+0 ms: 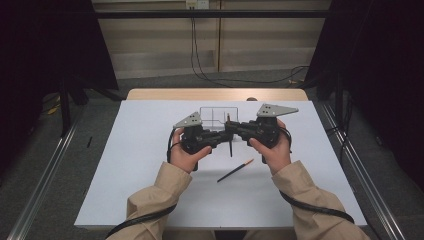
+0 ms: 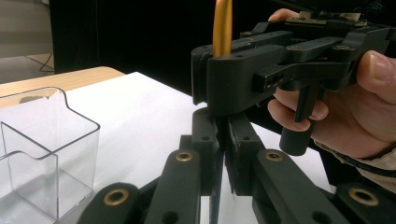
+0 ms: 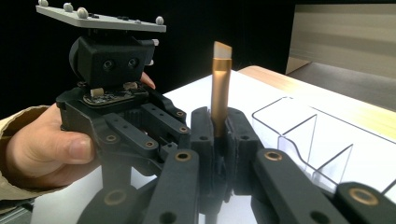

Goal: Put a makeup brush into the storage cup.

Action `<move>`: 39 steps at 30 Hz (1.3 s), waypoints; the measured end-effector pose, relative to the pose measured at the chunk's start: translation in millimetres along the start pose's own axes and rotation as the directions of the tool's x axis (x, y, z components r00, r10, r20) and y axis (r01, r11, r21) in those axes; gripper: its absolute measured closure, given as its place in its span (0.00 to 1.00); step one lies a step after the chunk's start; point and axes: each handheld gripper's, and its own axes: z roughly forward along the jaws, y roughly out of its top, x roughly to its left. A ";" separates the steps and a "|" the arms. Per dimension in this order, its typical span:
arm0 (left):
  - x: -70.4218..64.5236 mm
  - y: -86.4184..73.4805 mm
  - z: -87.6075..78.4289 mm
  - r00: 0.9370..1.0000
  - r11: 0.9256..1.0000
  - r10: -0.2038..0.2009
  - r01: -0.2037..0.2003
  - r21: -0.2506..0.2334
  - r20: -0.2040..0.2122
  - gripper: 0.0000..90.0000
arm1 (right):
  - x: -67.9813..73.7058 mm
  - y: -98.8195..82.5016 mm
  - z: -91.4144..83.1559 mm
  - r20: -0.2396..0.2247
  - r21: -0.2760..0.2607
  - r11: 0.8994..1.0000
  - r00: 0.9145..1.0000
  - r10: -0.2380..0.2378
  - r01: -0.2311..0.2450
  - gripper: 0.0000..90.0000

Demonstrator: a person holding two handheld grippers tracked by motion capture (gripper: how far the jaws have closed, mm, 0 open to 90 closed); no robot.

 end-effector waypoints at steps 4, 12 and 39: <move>0.4 -0.2 -0.9 1.000 1.000 0.003 -0.003 -0.003 0.000 0.93 | -0.4 0.2 1.0 -0.003 -0.003 1.000 1.000 0.004 -0.004 0.93; 1.6 -2.7 -4.6 1.000 1.000 0.009 -0.009 0.000 -0.011 0.81 | -2.5 0.1 2.8 -0.016 -0.020 1.000 1.000 0.021 -0.021 0.93; -7.1 -5.3 -40.7 0.986 0.990 0.135 -0.131 0.056 -0.093 0.04 | -7.9 0.7 5.8 0.018 -0.036 0.999 1.000 0.004 -0.004 0.93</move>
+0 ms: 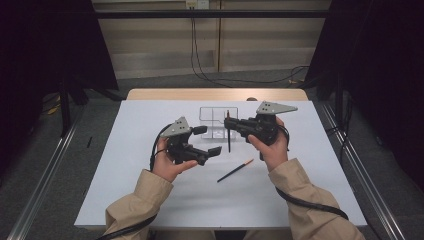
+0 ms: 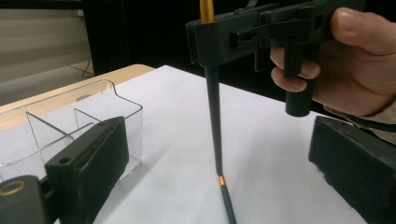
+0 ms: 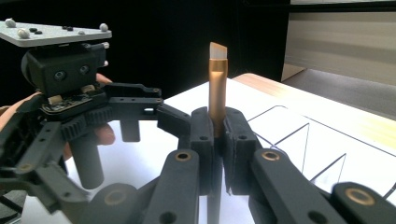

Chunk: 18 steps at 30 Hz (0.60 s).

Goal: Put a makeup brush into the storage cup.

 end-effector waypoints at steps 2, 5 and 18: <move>0.5 -1.1 -4.8 1.000 1.000 0.010 -0.010 0.002 -0.006 0.03 | -1.5 0.4 0.1 0.003 -0.001 1.000 1.000 -0.001 0.001 0.93; 2.2 -2.7 -12.9 1.000 1.000 0.009 -0.009 -0.001 -0.007 0.03 | -3.4 0.9 0.7 0.008 -0.002 1.000 1.000 -0.002 0.002 0.93; 9.7 -10.4 -57.2 0.999 1.000 0.025 -0.025 0.002 -0.044 0.02 | -10.5 -2.3 5.4 0.012 -0.007 1.000 1.000 0.003 -0.003 0.93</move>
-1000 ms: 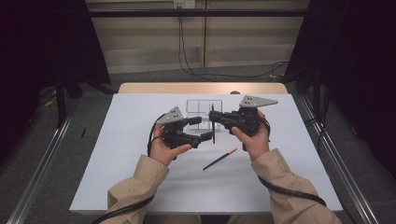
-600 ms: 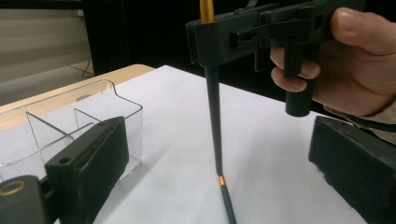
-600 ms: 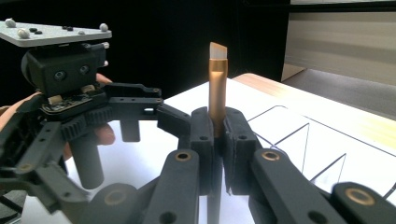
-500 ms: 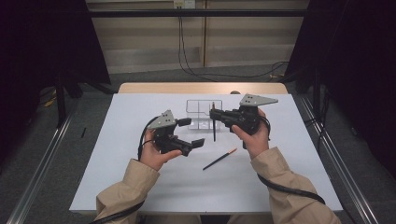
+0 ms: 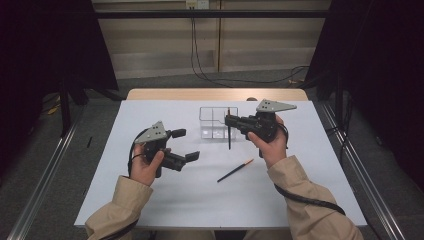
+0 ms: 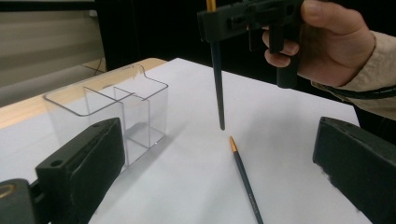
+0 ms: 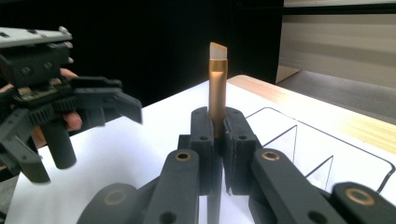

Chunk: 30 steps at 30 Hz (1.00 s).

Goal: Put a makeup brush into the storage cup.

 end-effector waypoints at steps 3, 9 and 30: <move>-0.2 -1.3 -9.5 1.000 1.000 0.009 -0.009 -0.006 -0.004 0.02 | -1.0 -1.4 1.3 -0.002 0.001 1.000 1.000 0.004 -0.004 0.93; 1.5 -7.9 -23.0 1.000 1.000 0.009 -0.009 0.002 -0.013 0.02 | -2.6 -1.0 0.1 0.005 -0.006 1.000 1.000 0.006 -0.006 0.93; 9.4 -24.0 -60.0 0.996 1.000 -0.016 0.016 0.001 -0.089 0.03 | -13.4 11.7 -3.6 0.028 -0.030 0.999 1.000 -0.012 0.013 0.93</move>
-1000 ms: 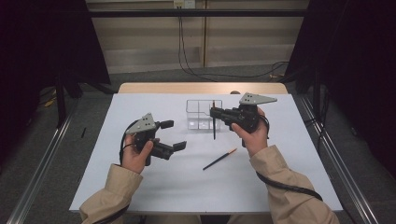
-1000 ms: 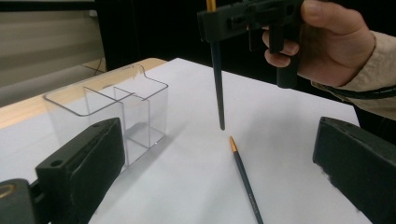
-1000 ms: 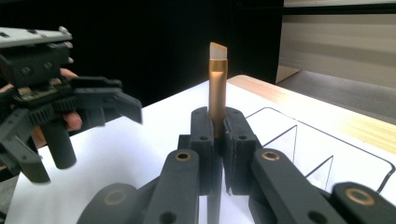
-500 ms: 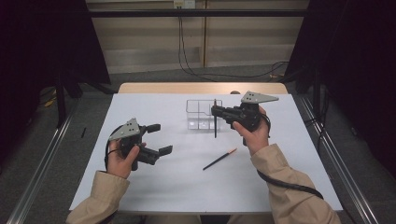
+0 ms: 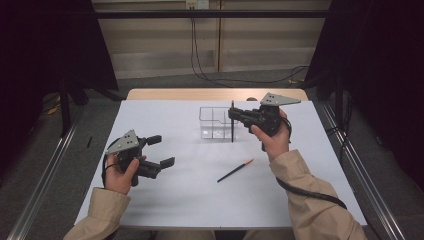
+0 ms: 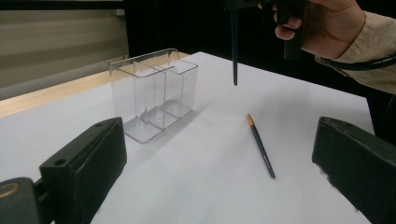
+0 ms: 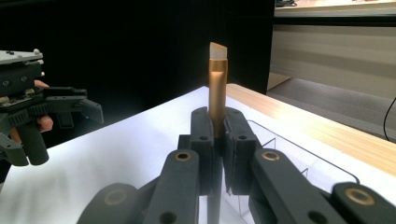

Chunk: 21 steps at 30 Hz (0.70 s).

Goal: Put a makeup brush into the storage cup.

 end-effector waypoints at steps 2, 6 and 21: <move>0.4 -1.1 -3.0 1.000 1.000 -0.001 0.001 0.000 0.002 0.04 | -1.0 -0.2 1.4 -0.002 -0.001 1.000 1.000 0.000 0.000 0.93; 0.2 -3.4 -9.3 1.000 1.000 0.001 -0.001 -0.004 -0.009 0.04 | -2.6 1.0 4.4 0.004 -0.006 1.000 1.000 -0.003 0.003 0.93; -0.1 -13.0 -28.5 0.999 1.000 -0.009 0.009 -0.010 -0.032 0.04 | -13.0 9.1 11.0 0.023 -0.014 1.000 1.000 -0.017 0.017 0.93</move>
